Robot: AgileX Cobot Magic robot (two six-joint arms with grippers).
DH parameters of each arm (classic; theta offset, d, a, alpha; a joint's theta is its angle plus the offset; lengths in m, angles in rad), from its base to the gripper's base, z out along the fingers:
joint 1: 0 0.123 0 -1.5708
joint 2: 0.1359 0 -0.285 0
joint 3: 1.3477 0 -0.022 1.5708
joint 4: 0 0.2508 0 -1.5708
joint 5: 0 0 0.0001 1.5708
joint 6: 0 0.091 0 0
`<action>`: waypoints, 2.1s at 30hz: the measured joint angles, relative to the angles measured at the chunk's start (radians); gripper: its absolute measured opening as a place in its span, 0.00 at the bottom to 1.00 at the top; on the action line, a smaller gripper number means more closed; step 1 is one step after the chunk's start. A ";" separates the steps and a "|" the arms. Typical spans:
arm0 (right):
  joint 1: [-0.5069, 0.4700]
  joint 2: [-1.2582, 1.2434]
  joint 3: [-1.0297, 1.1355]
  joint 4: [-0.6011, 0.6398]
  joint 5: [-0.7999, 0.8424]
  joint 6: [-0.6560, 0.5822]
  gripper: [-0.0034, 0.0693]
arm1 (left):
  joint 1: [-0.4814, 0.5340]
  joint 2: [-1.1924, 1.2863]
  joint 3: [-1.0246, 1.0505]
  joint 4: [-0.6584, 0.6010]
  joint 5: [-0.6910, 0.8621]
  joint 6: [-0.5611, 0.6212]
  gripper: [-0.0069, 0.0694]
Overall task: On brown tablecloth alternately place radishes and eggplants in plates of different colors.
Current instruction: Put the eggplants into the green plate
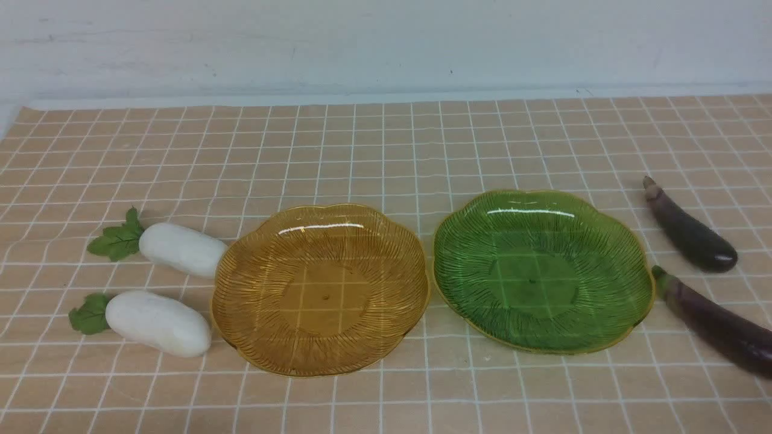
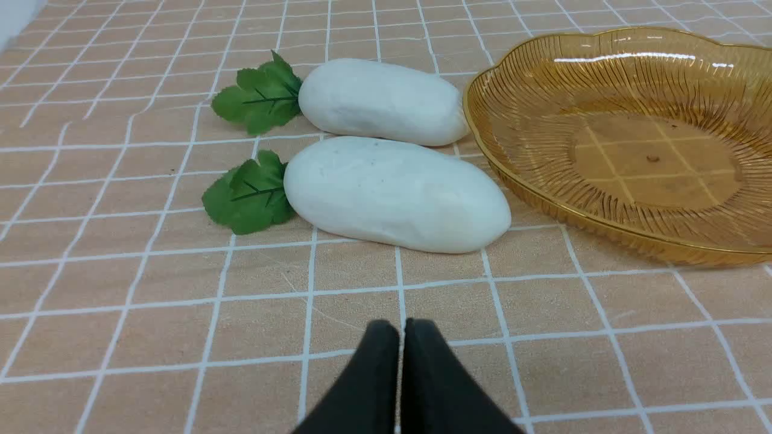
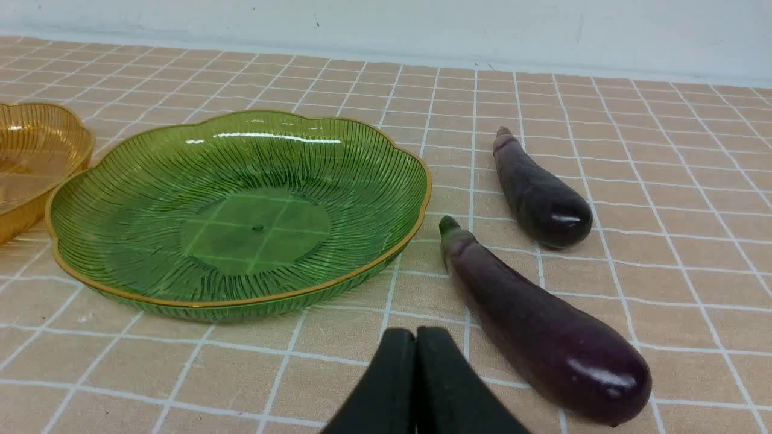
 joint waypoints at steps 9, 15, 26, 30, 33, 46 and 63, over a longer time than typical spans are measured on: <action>0.000 0.000 0.000 0.000 0.000 0.000 0.02 | 0.000 0.000 0.000 0.000 0.000 0.000 0.09; 0.000 0.000 0.000 0.000 0.000 0.000 0.02 | 0.000 0.000 0.000 0.000 0.000 0.000 0.09; 0.000 0.000 0.000 0.000 0.000 0.000 0.02 | 0.000 0.000 0.000 0.000 0.000 0.000 0.09; 0.000 0.000 0.000 0.000 0.000 0.000 0.02 | 0.000 0.000 0.000 0.000 0.000 0.000 0.09; 0.000 0.000 0.000 0.000 0.000 0.000 0.02 | 0.000 0.000 0.000 0.000 0.000 0.000 0.09; 0.000 0.000 0.000 0.331 -0.093 0.221 0.02 | 0.000 0.000 0.000 -0.516 -0.006 -0.290 0.09; 0.000 0.384 -0.478 0.147 0.226 0.150 0.03 | 0.000 0.325 -0.326 -0.508 0.348 -0.231 0.09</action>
